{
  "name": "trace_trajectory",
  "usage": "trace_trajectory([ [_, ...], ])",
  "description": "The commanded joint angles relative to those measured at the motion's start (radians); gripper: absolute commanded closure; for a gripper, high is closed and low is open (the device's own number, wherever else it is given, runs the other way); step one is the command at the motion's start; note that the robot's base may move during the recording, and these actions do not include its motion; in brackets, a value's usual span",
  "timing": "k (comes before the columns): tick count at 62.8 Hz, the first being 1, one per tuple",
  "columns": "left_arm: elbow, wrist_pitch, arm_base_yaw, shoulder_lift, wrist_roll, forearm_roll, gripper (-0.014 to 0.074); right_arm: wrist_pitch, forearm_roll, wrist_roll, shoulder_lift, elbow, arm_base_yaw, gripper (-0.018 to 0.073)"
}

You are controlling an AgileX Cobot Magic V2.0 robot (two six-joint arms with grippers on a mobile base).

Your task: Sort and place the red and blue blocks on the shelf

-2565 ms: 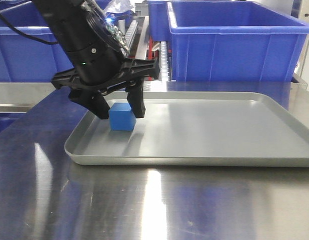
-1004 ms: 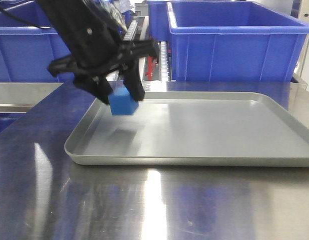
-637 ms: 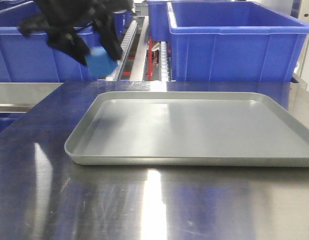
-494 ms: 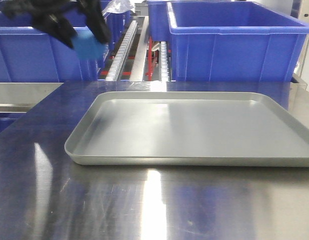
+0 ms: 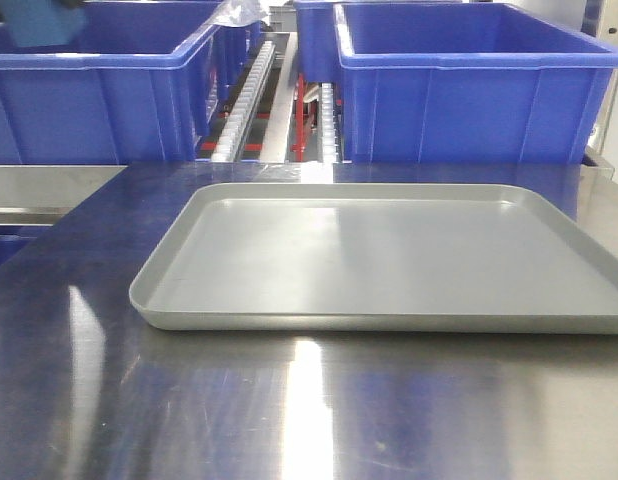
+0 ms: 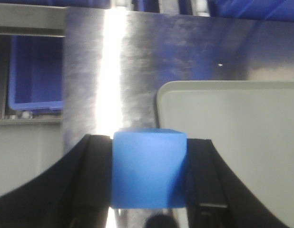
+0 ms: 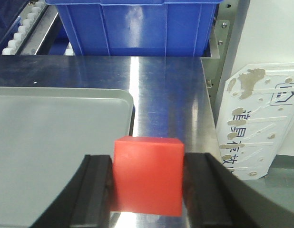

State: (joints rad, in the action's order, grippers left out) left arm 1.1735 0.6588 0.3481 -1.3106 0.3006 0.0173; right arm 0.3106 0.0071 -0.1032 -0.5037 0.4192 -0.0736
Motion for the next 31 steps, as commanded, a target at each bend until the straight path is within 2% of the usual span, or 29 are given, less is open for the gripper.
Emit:
trace_trajectory([
  [1, -0.024, -0.088, -0.024, 0.093, 0.006, -0.003, 0.0471, -0.089, -0.007, 0.001, -0.001, 0.028, 0.007, 0.0503],
  [31, -0.363, -0.182, -0.146, 0.458, 0.006, -0.003, 0.0472, -0.089, -0.007, 0.001, -0.001, 0.028, 0.007, 0.0503],
])
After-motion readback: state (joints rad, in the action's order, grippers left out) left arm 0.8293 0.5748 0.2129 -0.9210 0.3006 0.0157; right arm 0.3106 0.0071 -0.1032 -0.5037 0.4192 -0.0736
